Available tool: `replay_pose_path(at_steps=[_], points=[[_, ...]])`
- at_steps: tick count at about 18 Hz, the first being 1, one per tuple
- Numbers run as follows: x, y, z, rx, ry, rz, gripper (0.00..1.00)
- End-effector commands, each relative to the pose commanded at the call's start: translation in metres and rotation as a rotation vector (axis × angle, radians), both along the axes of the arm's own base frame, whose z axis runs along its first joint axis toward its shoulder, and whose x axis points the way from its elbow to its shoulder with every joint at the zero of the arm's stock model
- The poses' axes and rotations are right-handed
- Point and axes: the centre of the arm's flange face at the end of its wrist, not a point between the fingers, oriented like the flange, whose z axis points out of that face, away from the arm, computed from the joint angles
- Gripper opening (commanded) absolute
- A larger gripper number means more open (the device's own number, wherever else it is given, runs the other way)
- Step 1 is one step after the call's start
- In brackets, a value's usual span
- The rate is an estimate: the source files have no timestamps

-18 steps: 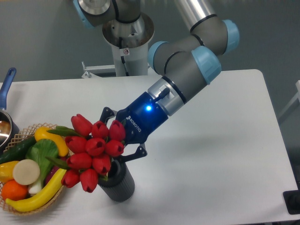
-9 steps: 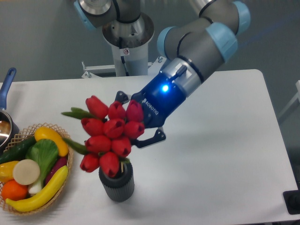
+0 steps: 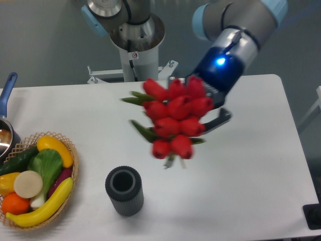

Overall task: Pick up the flowers from the vase
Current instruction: 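Carry the tulip bunch away from the vase and hold it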

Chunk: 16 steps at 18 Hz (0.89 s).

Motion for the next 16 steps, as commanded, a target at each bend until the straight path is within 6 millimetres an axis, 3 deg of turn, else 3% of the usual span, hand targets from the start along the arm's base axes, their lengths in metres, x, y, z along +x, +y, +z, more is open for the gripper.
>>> replay_pose_path(at_steps=[3,10,16], points=[[-0.013,-0.012,-0.027,-0.173,0.063,0.117,0.05],[-0.012,-0.049,-0.102,-0.511,0.150,0.211,0.03],[-0.030,-0.061,-0.145,-0.745,0.170,0.289,0.03]])
